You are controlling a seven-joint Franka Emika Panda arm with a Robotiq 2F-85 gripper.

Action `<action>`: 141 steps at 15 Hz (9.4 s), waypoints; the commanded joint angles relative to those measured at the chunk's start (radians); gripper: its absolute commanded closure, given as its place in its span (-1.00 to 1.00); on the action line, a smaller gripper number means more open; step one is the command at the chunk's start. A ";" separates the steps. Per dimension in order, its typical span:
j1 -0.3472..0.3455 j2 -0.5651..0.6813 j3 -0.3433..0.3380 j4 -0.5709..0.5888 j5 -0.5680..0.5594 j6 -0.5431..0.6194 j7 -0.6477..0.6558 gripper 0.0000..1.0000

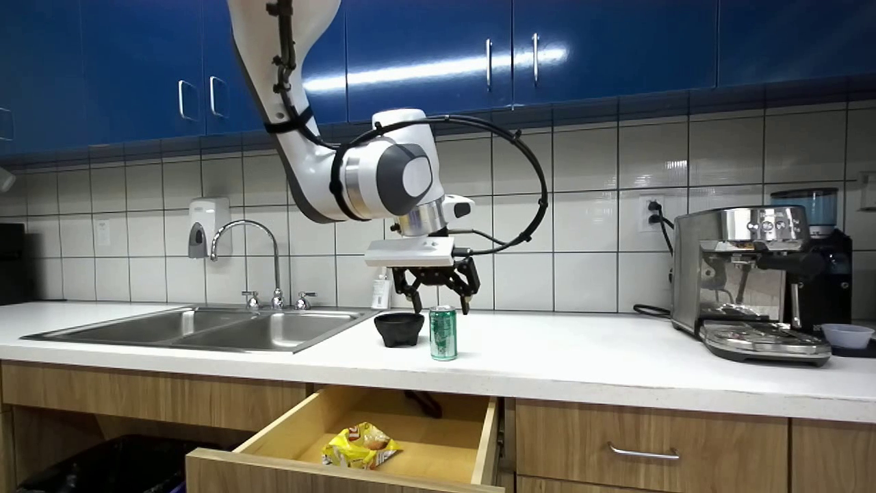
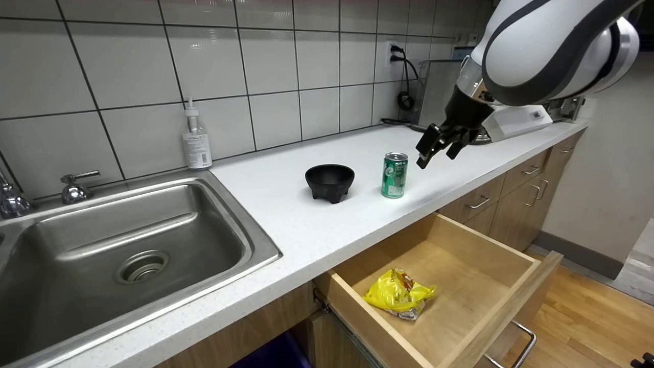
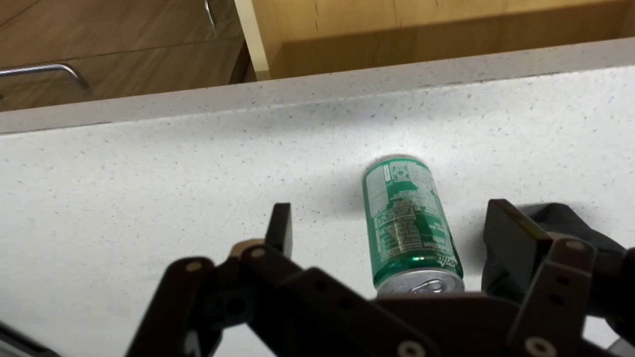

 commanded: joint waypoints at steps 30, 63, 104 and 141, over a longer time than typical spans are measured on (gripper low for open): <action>-0.013 0.234 0.051 0.305 0.060 -0.051 0.003 -1.00; -0.020 0.305 0.053 0.386 0.046 -0.165 -0.006 -1.00; -0.059 0.132 0.078 0.233 0.060 -0.168 -0.133 0.23; -0.054 0.071 0.078 -0.135 0.227 0.082 -0.361 0.23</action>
